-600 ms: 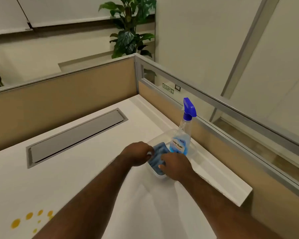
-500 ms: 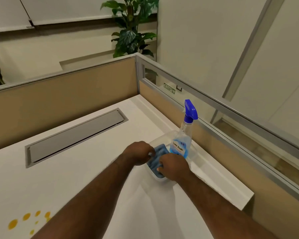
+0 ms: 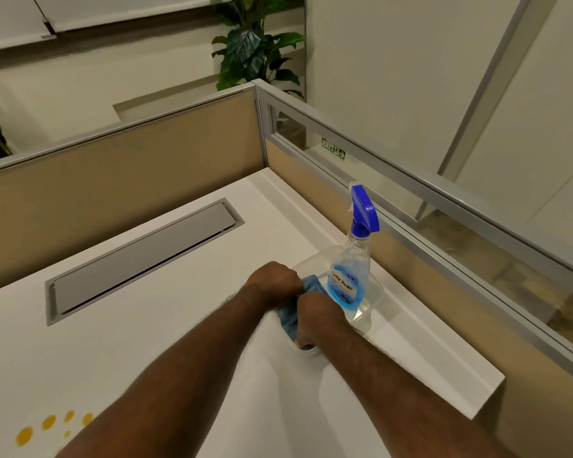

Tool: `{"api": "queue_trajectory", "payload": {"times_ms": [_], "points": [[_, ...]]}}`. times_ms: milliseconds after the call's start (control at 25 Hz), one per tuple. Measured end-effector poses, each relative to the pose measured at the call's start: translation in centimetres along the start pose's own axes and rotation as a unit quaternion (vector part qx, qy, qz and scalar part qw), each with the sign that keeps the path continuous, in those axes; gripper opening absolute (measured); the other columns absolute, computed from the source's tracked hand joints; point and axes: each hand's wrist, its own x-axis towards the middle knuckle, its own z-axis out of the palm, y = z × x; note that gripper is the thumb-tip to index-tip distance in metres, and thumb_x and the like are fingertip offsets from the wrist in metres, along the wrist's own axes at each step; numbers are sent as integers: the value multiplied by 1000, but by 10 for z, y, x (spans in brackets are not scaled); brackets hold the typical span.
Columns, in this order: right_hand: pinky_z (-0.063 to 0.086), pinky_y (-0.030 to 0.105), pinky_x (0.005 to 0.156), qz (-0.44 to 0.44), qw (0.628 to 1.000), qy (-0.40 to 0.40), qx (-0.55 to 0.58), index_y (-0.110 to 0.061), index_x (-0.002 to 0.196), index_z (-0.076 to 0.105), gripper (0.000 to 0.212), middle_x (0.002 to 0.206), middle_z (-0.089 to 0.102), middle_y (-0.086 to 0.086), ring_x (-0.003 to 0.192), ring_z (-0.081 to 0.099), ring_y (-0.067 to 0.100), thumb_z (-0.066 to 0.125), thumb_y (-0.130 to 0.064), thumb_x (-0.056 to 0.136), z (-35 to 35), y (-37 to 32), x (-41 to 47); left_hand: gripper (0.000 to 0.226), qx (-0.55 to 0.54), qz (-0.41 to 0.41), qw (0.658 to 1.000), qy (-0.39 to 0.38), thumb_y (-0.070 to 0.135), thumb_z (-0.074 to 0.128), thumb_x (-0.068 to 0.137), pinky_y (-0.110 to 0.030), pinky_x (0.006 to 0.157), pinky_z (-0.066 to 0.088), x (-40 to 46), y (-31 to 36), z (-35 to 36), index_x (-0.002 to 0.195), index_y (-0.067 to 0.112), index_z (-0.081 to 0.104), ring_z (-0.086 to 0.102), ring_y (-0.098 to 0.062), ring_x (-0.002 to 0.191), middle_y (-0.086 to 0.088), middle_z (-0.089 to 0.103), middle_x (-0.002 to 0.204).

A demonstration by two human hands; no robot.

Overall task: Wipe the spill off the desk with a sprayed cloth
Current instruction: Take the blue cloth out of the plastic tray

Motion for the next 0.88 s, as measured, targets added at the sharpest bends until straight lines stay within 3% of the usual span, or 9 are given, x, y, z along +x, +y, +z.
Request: {"api": "queue_trajectory", "payload": {"times_ms": [120,400,600,720,880], "points": [[45,40,100,11,999,35,10,-9,130,46,61,129,56,10,120,55,26,74,-29,79,1,-2,-2,29,45,32,998,31,25,53,91,-33,77,46,5,-4,9,108,6,67,63,-31,98,-14,68,104],[48,42,99,30,997,77,3,-10,131,44,56,126,57,9,116,57,27,63,-40,87,8,1,2,18,-50,17,995,84,16,62,85,-31,60,34,-4,-11,16,101,15,72,56,-28,89,-6,69,90],[48,33,95,8,983,178,33,-8,127,48,49,117,62,8,111,58,21,55,-41,92,9,25,-8,19,-128,-14,982,136,18,59,87,-31,61,33,-11,-16,18,102,19,72,52,-24,89,-1,73,94],[48,31,92,24,960,228,162,-12,122,55,43,114,65,7,108,60,21,57,-41,90,-8,35,-21,27,-181,-59,969,160,20,57,90,-32,68,42,-18,-19,18,114,22,68,54,-24,93,-4,73,102],[49,34,69,-43,908,276,311,-15,94,62,22,87,65,5,81,62,24,58,-34,83,-35,57,-42,46,-335,-72,922,181,27,53,77,-31,73,42,-43,-21,7,122,26,60,49,-18,92,1,69,103]]}}
